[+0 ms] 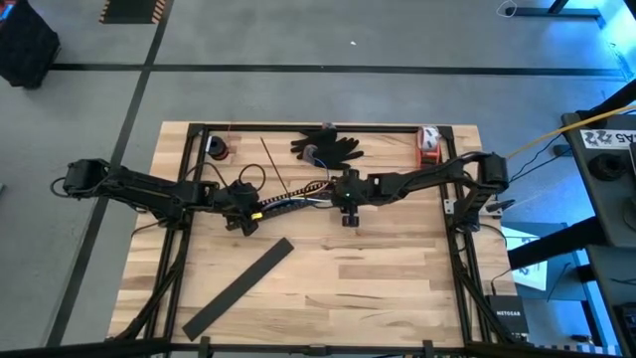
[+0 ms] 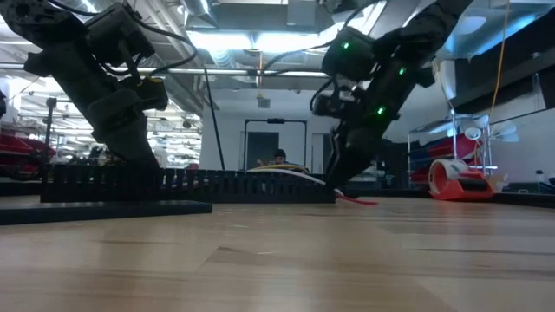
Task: Ziptie cables
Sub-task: Put the ziptied cable wires in a black cable duct
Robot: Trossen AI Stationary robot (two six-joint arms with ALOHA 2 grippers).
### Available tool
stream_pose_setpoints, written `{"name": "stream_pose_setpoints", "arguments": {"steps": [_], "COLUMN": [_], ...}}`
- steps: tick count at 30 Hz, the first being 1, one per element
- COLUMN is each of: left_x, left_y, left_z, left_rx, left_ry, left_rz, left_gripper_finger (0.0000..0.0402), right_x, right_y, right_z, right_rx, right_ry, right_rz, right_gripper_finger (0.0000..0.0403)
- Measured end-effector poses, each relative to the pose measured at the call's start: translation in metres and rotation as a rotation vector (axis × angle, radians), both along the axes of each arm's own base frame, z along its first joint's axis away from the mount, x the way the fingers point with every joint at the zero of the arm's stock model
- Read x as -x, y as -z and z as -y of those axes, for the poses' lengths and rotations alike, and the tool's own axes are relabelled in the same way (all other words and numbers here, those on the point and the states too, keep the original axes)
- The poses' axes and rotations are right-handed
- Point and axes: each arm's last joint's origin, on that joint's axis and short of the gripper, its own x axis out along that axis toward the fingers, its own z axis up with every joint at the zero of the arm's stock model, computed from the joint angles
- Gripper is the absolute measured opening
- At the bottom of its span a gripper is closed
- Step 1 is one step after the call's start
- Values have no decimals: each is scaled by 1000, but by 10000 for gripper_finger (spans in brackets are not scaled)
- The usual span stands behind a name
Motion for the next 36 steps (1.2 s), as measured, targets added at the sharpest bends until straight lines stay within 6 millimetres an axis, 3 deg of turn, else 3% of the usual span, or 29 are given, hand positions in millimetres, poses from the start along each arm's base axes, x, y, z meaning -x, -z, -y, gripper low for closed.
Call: {"name": "stream_pose_setpoints", "arguments": {"steps": [7,11,15,21,25,31,36], "left_x": [0,0,0,0,0,0,0], "left_y": [0,0,0,0,0,0,0], "left_z": [0,0,0,0,0,0,0], "left_rx": [1,2,3,-7,-12,-13,-13], "left_ry": [-1,-2,-4,8,14,13,14], "left_rz": [4,4,4,0,-1,1,-2], "left_gripper_finger": [133,133,133,133,133,133,133], "right_x": [-5,-3,-1,-4,-4,-2,-7], "right_y": [19,19,7,-24,-29,-8,13], "right_z": [3,2,3,9,24,47,46], "right_rx": [58,46,48,174,211,125,22], "right_ry": [39,37,33,37,49,75,28], "right_rz": [-33,-49,-104,-130,-143,-197,-220], "right_gripper_finger": [139,91,14,14,6,11,13]}}
